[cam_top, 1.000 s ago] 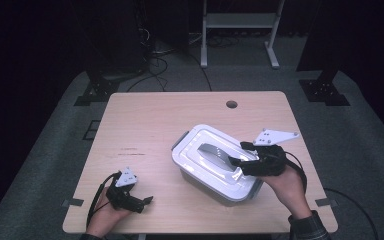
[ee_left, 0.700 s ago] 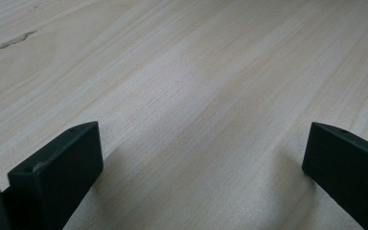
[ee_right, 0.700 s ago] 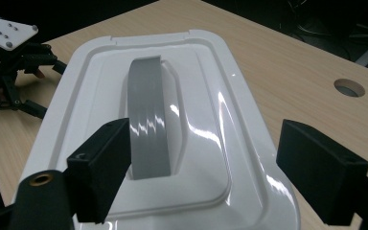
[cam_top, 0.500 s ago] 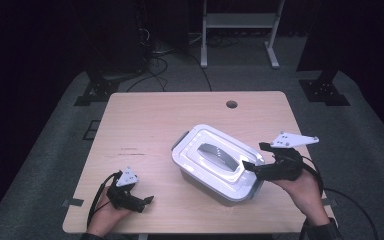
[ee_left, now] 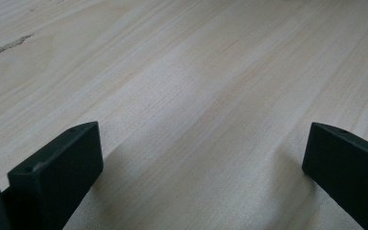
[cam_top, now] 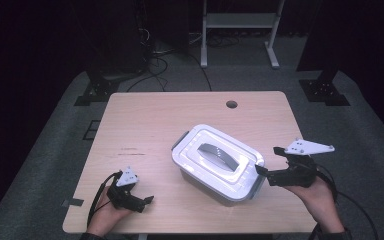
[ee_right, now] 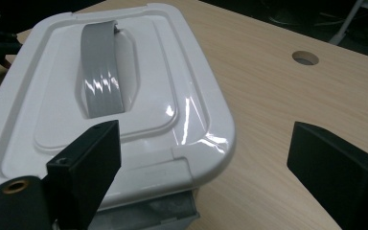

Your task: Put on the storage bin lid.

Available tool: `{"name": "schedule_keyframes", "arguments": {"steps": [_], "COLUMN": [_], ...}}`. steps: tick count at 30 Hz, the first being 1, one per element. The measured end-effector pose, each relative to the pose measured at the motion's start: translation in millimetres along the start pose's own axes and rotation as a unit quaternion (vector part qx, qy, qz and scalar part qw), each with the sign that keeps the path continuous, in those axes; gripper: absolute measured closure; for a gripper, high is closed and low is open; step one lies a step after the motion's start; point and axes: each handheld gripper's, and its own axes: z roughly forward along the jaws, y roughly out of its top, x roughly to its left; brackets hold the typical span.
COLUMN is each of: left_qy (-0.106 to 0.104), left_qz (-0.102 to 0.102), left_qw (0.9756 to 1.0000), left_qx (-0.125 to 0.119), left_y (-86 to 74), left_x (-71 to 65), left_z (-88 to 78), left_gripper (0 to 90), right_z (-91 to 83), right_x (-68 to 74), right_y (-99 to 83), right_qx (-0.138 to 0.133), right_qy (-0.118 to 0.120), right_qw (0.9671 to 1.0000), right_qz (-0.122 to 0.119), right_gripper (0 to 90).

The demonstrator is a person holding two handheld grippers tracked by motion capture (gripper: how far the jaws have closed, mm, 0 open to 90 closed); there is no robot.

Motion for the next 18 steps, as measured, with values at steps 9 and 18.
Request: {"name": "schedule_keyframes", "arguments": {"steps": [9, 18], "left_qy": [0.0, -0.001], "left_qz": [0.0, 0.001], "left_qw": [1.0, 1.0], "left_qx": [0.001, 0.002], "left_y": [0.1, 0.1], "left_x": [0.0, 0.0], "left_z": [-0.2, -0.2], "left_gripper": [0.0, 0.0], "right_z": [-6.1, -14.5], "right_x": [-8.0, -18.4], "right_y": [-20.8, -39.0], "right_qx": [0.003, 0.009], "right_qy": [-0.017, -0.029], "right_qw": [0.9998, 0.9994], "right_qz": [0.005, 0.017], "right_gripper": [10.2, 10.2]}}
